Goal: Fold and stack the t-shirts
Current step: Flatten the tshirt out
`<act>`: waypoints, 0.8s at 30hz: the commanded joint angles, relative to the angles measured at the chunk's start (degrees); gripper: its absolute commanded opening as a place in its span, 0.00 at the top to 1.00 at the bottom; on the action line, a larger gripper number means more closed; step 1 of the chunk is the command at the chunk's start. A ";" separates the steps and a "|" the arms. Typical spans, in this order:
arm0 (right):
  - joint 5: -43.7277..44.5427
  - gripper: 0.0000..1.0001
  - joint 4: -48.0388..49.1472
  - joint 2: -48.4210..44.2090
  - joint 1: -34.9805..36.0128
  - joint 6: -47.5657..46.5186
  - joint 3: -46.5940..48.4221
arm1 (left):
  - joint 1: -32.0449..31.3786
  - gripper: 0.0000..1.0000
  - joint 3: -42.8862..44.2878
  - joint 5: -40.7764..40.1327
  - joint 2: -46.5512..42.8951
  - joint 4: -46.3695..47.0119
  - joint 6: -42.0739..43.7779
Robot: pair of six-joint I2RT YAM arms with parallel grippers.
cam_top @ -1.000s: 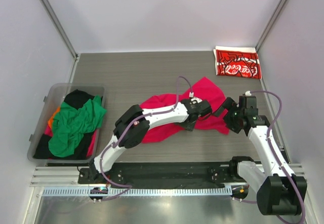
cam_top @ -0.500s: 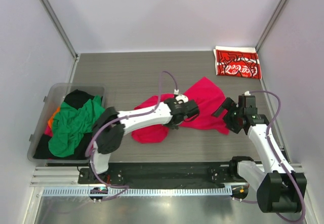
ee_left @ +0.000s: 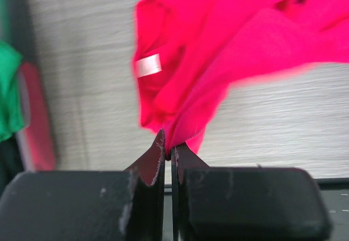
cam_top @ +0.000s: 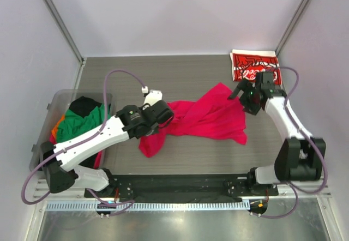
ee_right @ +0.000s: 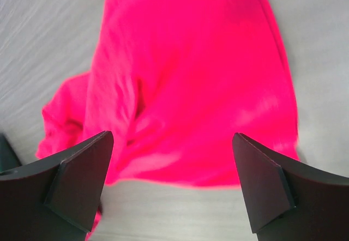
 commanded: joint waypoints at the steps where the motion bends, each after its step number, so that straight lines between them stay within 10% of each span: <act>1: -0.72 0.04 2.64 9.85 1.42 -4.31 10.97 | 1.77 1.00 -4.32 -2.84 -5.04 -2.28 -2.07; 13: 16.33 0.25 -12.89 50.11 10.83 -11.16 62.37 | 8.36 1.00 -12.15 -1.53 -14.53 -0.44 1.00; 24: 23.36 0.26 -16.60 66.30 12.68 -15.20 75.61 | 11.61 1.00 -16.11 1.02 -16.38 2.99 3.11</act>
